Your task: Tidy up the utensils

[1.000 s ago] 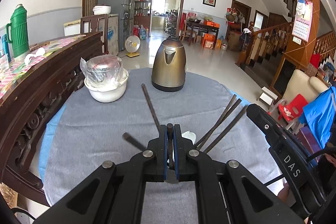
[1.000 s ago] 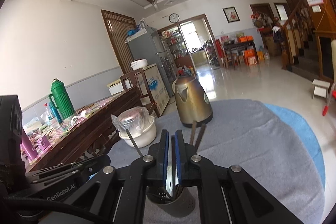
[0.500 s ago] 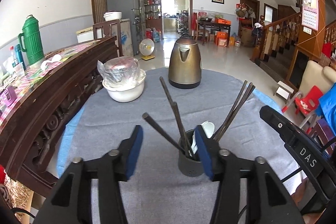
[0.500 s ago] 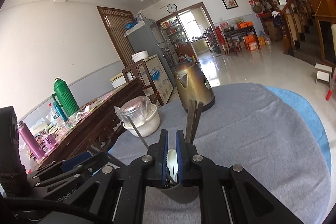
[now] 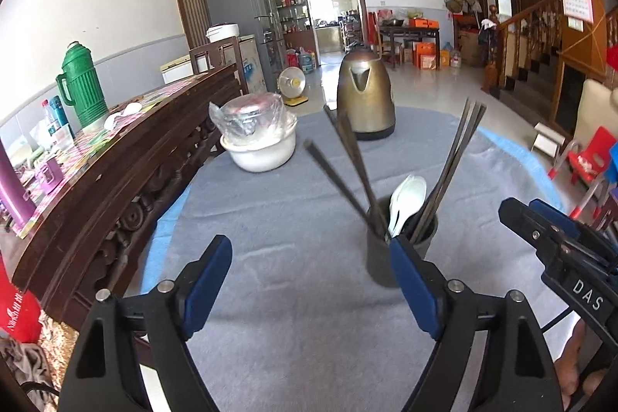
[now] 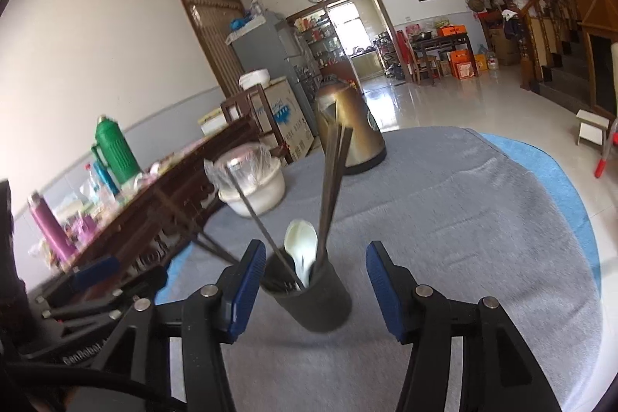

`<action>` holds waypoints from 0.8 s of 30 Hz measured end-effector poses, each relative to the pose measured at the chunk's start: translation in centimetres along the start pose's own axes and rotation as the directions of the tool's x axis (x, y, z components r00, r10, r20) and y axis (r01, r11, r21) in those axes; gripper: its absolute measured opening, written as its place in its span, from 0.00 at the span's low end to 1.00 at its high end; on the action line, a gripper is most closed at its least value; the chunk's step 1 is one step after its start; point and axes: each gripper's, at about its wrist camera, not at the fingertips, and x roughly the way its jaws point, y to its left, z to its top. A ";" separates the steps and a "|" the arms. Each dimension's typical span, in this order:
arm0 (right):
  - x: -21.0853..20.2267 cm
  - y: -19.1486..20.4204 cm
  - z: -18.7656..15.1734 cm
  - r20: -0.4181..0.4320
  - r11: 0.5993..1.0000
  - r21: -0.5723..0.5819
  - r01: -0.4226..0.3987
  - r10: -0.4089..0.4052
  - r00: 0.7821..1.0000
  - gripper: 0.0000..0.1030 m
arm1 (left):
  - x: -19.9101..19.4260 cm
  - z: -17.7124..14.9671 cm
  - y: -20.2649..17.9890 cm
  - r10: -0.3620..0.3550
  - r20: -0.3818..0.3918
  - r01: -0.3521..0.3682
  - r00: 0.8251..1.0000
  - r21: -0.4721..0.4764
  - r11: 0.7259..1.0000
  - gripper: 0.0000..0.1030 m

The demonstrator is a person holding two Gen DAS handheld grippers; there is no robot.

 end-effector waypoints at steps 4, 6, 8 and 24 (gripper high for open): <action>-0.2 0.3 -2.0 -0.037 0.999 -0.047 0.009 -0.011 0.999 0.57 | 0.1 -1.4 0.1 0.009 -0.023 -0.009 1.000 0.000 1.000 0.85; -0.3 0.3 -2.7 -0.055 0.998 -0.053 0.012 -0.015 0.998 0.57 | 0.2 -2.0 0.1 0.016 -0.040 -0.016 0.999 -0.004 1.000 0.85; -0.5 0.2 -3.3 -0.068 0.999 -0.053 0.011 -0.015 0.998 0.57 | 0.3 -2.4 0.2 0.031 -0.064 -0.032 0.997 -0.008 0.999 0.85; -6.0 1.7 -5.2 -0.040 0.996 -0.085 0.039 -0.042 0.998 0.57 | -4.5 -4.2 1.1 0.115 -0.014 -0.116 0.993 -0.005 0.993 0.85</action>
